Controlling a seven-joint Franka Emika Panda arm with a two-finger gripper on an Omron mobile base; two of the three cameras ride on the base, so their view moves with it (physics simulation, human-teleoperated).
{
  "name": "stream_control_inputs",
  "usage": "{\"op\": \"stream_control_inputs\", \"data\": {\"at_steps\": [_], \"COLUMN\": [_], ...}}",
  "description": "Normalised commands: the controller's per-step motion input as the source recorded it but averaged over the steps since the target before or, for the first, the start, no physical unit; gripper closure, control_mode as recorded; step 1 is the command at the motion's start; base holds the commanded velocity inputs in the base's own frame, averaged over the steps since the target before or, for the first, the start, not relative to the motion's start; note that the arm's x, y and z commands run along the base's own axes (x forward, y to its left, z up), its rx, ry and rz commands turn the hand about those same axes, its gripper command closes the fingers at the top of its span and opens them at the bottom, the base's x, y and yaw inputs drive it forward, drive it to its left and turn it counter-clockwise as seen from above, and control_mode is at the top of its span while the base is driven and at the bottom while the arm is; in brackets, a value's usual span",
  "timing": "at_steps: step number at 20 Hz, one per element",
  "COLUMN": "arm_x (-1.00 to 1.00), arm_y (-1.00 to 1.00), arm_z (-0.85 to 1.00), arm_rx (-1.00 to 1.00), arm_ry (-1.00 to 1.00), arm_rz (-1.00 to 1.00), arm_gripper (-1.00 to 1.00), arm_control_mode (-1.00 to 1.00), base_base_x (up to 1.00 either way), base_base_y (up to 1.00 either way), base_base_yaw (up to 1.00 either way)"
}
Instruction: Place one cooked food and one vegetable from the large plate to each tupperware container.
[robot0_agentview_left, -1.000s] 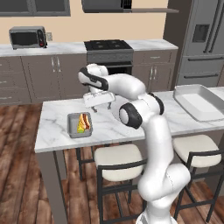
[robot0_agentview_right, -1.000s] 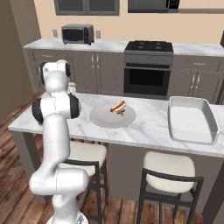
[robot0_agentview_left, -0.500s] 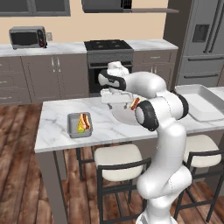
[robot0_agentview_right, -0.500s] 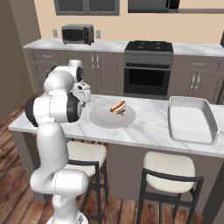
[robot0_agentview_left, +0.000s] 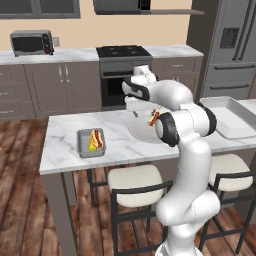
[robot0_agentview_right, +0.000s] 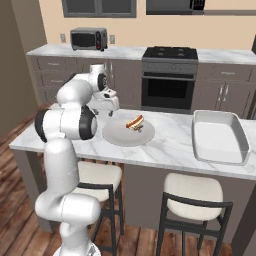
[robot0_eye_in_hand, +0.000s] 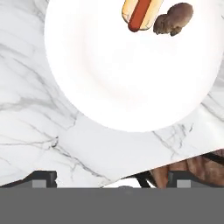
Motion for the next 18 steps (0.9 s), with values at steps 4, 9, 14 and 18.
{"op": "stream_control_inputs", "data": {"at_steps": [4,9,14,18], "arm_x": [-0.51,-0.15,0.24,0.53], "arm_y": [-0.66,-0.12,-0.24,-0.44], "arm_z": [-0.24,0.01,-0.02,0.00], "arm_rx": [0.09,0.01,-0.03,0.08], "arm_ry": [-0.65,-0.54,0.11,0.03], "arm_rz": [0.11,0.14,-0.03,-0.13], "arm_gripper": [-1.00,-1.00,-1.00,-1.00], "arm_control_mode": [-1.00,-1.00,-1.00,-1.00], "base_base_x": [0.00,0.00,0.00,0.00], "base_base_y": [0.00,0.00,0.00,0.00], "base_base_yaw": [0.00,0.00,0.00,0.00]}}
